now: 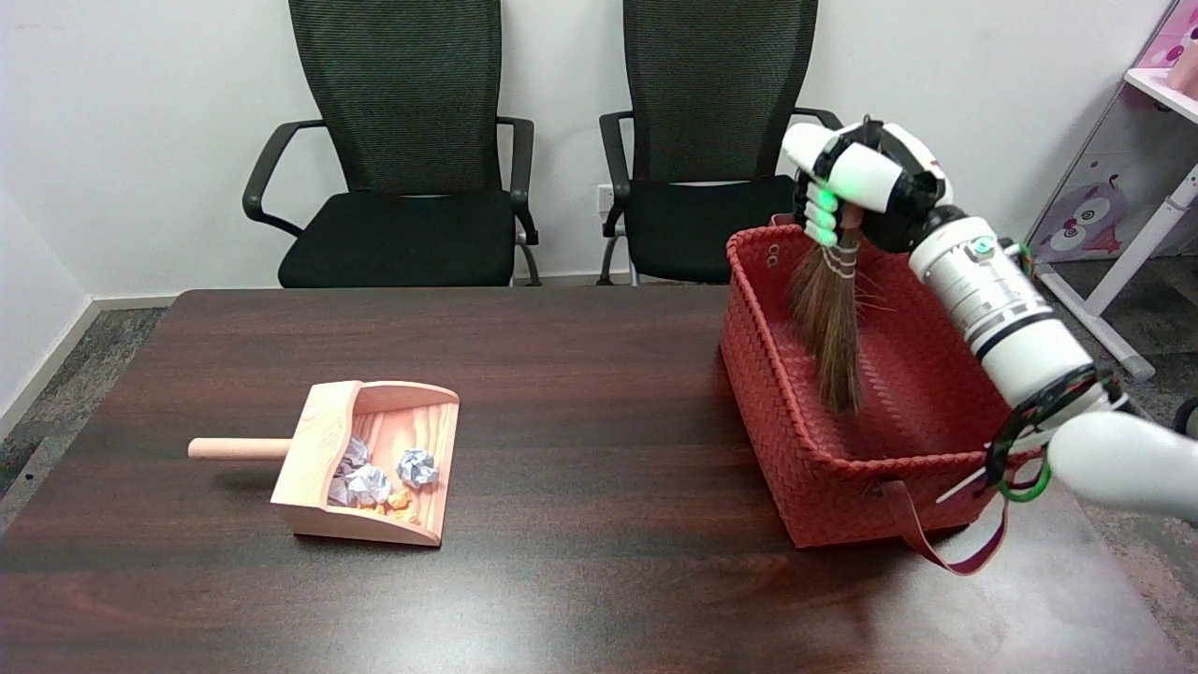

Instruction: Place the broom in the basket.

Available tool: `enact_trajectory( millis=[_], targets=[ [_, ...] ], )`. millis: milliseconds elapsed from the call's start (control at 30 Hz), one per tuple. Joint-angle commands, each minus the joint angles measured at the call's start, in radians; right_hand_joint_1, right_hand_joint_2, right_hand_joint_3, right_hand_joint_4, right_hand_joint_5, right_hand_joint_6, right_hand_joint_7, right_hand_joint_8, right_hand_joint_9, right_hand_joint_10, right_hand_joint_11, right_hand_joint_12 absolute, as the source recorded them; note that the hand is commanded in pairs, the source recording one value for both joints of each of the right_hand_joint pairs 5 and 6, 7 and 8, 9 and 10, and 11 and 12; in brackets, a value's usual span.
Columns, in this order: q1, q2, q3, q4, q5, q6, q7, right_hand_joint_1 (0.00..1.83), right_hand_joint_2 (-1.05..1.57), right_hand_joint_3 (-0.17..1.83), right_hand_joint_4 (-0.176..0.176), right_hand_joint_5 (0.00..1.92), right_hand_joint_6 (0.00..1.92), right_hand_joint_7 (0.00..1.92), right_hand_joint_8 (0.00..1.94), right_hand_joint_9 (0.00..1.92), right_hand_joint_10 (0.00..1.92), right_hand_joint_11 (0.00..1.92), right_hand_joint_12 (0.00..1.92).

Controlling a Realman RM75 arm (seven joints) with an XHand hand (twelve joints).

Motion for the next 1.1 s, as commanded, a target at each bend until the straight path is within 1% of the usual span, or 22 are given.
enact_trajectory(
  millis=[33, 300, 533, 767, 967, 1100],
  targets=[
    [-0.002, -0.175, -0.093, 0.174, -0.329, 0.090, 0.070, 1.07, 1.57, 1.47, 0.032, 1.92, 1.92, 1.92, 1.92, 1.92, 1.92, 1.92, 1.92],
    [-0.002, -0.196, -0.122, 0.199, -0.356, 0.096, 0.070, 1.07, 1.57, 1.48, 0.033, 1.92, 1.92, 1.92, 1.92, 1.92, 1.92, 1.92, 1.92],
    [-0.002, -0.197, -0.151, 0.199, -0.366, 0.130, 0.077, 1.07, 1.57, 1.49, 0.032, 1.92, 1.92, 1.92, 1.92, 1.92, 1.92, 1.92, 1.92],
    [-0.002, -0.197, -0.170, 0.195, -0.366, 0.131, 0.077, 1.06, 1.57, 1.47, 0.034, 1.92, 1.92, 1.92, 1.92, 1.92, 1.92, 1.92, 1.92],
    [-0.001, -0.209, -0.181, 0.196, -0.375, 0.126, 0.077, 1.05, 1.57, 1.47, 0.043, 1.92, 1.92, 1.92, 1.92, 1.92, 1.92, 1.92, 1.92],
    [0.001, -0.238, -0.181, 0.201, -0.380, 0.125, 0.077, 1.05, 1.57, 1.46, 0.050, 1.92, 1.92, 1.92, 1.92, 1.92, 1.92, 1.92, 1.92]
  ],
)
